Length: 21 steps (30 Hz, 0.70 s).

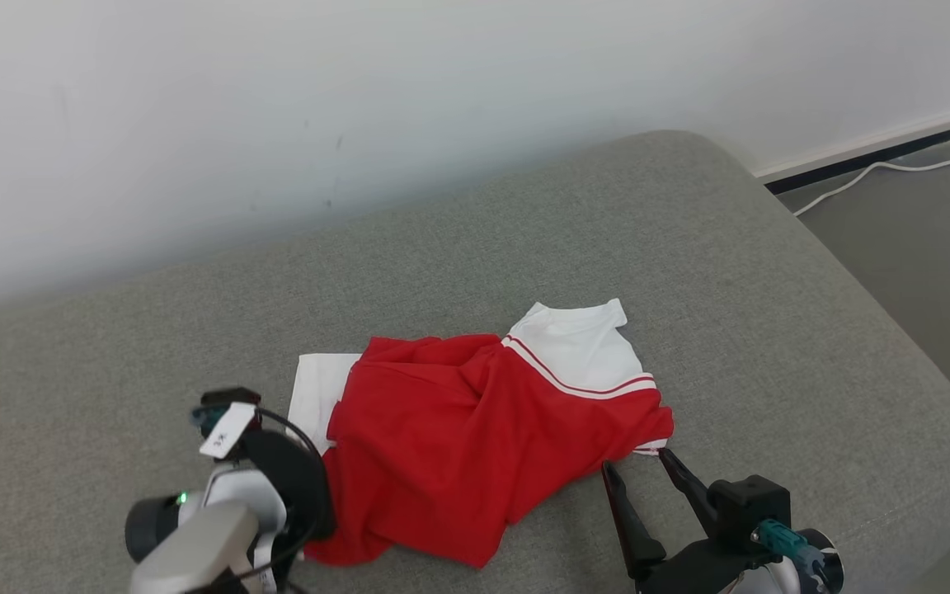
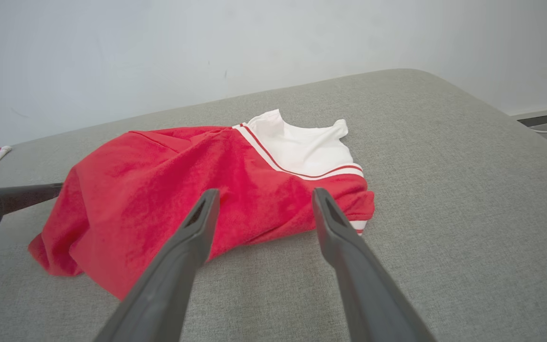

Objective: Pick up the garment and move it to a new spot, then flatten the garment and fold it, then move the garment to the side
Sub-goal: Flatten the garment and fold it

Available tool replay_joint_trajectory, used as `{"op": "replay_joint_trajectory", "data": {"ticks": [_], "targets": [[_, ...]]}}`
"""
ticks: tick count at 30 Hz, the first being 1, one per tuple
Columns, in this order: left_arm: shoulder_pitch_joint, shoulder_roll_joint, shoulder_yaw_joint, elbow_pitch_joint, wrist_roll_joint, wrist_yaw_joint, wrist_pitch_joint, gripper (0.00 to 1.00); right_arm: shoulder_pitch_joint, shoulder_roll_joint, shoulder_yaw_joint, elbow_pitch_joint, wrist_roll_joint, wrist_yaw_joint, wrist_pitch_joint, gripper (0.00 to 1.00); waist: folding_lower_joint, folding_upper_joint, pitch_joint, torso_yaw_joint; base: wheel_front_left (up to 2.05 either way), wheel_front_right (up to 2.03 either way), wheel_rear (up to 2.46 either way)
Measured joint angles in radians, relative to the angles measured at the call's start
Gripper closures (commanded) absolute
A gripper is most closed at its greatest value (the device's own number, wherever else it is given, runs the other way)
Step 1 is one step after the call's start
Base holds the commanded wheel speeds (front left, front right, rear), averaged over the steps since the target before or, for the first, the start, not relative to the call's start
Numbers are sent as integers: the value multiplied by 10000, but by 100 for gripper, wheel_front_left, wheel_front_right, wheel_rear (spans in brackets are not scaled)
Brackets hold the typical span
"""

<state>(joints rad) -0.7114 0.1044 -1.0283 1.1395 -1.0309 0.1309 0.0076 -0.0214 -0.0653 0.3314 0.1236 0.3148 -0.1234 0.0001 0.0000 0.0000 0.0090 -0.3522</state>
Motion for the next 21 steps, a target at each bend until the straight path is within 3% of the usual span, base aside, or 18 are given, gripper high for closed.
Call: {"op": "replay_joint_trajectory", "data": {"ticks": [15,21], "targets": [[-3021,42,433,-825,775,0,-2464,100,-5,19,-58,150,0,-2,-2,0,0,0,-439,224,0,0,0],[-3466,-169,617,-1676,909,0,-2635,100,163,31,-96,144,0,-8,-15,0,0,0,-650,240,0,0,0]]}}
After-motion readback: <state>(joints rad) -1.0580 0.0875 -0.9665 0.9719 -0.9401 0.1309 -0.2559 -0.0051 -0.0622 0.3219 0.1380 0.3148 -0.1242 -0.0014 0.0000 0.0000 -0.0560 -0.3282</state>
